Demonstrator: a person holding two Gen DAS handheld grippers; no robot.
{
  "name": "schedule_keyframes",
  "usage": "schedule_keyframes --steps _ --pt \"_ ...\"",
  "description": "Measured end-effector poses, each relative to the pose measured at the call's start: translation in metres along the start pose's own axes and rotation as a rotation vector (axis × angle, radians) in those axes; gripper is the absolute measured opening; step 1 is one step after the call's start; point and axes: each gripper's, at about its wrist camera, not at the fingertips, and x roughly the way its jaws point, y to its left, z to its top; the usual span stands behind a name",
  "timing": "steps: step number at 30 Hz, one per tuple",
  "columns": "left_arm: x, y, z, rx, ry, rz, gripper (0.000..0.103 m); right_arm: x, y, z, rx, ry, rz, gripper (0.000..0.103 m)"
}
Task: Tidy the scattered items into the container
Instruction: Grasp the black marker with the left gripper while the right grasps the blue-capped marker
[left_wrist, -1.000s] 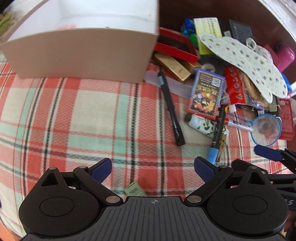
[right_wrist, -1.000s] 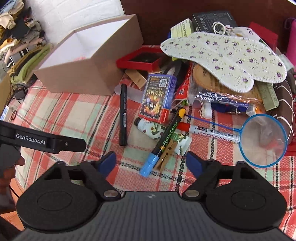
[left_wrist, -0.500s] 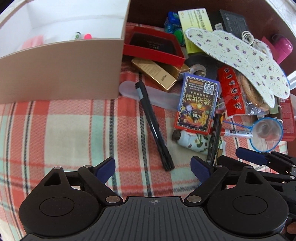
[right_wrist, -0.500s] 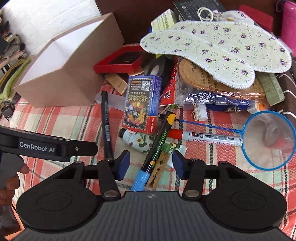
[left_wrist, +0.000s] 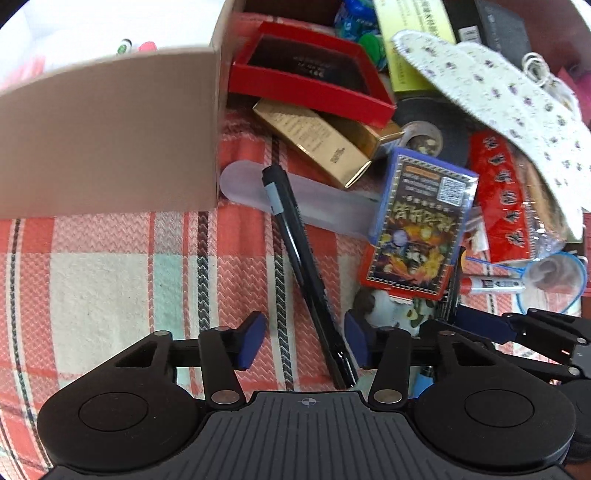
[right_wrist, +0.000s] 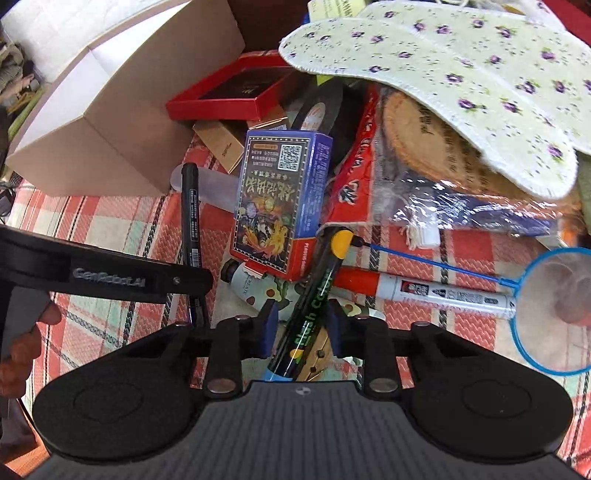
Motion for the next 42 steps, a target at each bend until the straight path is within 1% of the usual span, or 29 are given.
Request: schedule_keyframes --steps 2,3,6,9,12,14,16,20,22,23,24,26,27,29,33,35,39,42 --pt "0.002 -0.001 0.002 0.004 0.002 0.007 0.062 0.001 0.003 0.002 -0.025 0.004 -0.003 0.030" --pt "0.003 -0.001 0.002 0.007 0.004 0.011 0.060 0.002 0.004 0.002 -0.035 0.006 -0.003 0.030" --pt "0.004 -0.003 0.004 0.022 0.014 0.015 0.017 0.002 0.009 0.002 -0.066 0.014 0.008 0.029" --pt "0.003 -0.009 -0.001 0.064 0.041 0.014 0.015 0.004 0.016 0.003 -0.095 0.028 0.031 0.029" --pt "-0.002 -0.016 -0.012 0.111 0.058 0.019 0.010 0.001 0.020 0.000 -0.092 0.040 0.060 0.029" --pt "-0.006 -0.015 -0.020 0.108 0.069 0.013 0.010 -0.003 0.021 -0.004 -0.084 0.041 0.080 0.028" --pt "-0.010 -0.013 -0.030 0.106 0.086 0.009 0.010 -0.008 0.022 -0.006 -0.084 0.041 0.110 0.024" --pt "-0.017 -0.010 -0.049 0.114 0.119 0.005 0.010 -0.014 0.031 -0.015 -0.106 0.063 0.145 0.021" --pt "-0.019 -0.009 -0.057 0.118 0.134 0.002 0.013 -0.014 0.034 -0.020 -0.102 0.079 0.160 0.020" --pt "-0.020 -0.009 -0.061 0.118 0.139 0.004 0.015 -0.014 0.035 -0.023 -0.096 0.090 0.168 0.020" --pt "-0.021 -0.009 -0.064 0.117 0.143 0.004 0.031 -0.012 0.036 -0.025 -0.091 0.106 0.171 0.020" --pt "-0.023 -0.008 -0.069 0.115 0.148 0.002 0.033 -0.010 0.037 -0.033 -0.085 0.122 0.166 0.021" --pt "-0.025 -0.006 -0.073 0.116 0.149 -0.002 0.037 -0.010 0.038 -0.038 -0.085 0.130 0.163 0.022" --pt "-0.028 -0.004 -0.079 0.120 0.149 -0.006 0.038 -0.010 0.039 -0.046 -0.083 0.137 0.154 0.023" --pt "-0.026 -0.006 -0.083 0.136 0.144 0.015 0.038 -0.012 0.041 -0.055 -0.083 0.123 0.139 0.022" --pt "-0.026 -0.003 -0.081 0.123 0.139 0.014 0.038 -0.013 0.042 -0.055 -0.081 0.113 0.130 0.022" --pt "-0.029 0.011 -0.081 0.064 0.129 -0.013 0.038 -0.008 0.042 -0.052 -0.056 0.101 0.127 0.022" --pt "-0.028 0.013 -0.084 0.062 0.118 -0.011 0.038 -0.012 0.046 -0.052 -0.077 0.082 0.123 0.022"
